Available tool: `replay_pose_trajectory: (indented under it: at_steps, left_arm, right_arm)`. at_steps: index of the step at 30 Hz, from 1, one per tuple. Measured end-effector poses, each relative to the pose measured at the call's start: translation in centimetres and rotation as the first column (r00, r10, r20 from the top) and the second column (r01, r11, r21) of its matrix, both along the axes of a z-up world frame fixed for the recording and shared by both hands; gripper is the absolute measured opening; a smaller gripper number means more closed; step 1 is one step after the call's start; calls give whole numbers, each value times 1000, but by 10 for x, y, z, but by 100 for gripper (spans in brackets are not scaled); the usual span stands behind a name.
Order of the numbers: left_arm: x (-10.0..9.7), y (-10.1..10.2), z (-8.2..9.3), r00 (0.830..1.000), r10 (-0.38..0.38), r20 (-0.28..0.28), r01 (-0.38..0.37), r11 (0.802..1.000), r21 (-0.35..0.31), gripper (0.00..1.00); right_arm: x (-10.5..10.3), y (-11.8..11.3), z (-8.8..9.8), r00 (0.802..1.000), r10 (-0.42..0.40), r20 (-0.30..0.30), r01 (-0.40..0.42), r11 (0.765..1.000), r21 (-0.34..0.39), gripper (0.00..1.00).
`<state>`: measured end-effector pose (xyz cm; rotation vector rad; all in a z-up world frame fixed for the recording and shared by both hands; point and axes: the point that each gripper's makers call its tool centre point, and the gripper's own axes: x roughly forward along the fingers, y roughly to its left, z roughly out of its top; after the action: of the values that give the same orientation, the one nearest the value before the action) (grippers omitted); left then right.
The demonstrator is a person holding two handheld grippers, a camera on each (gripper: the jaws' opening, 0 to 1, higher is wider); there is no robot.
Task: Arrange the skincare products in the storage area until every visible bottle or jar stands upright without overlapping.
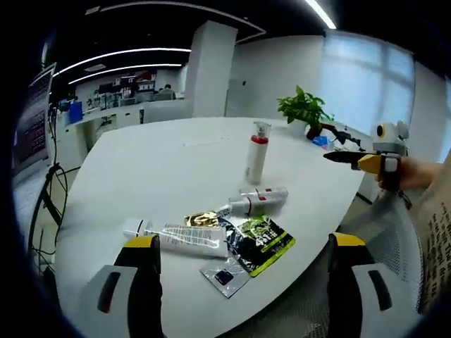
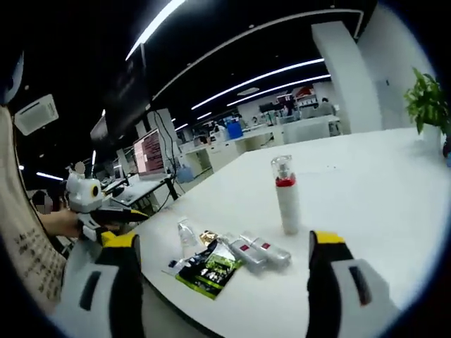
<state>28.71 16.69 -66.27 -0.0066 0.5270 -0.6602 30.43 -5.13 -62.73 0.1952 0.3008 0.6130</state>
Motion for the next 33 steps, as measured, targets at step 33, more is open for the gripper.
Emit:
replay_pose_trajectory:
  at_steps: [33]
  left_arm:
    - [69,11,-32,959,-284,7,263,897,356,97]
  right_arm:
    - [-2,5,-17,995,48,-85,-48,999,0,97]
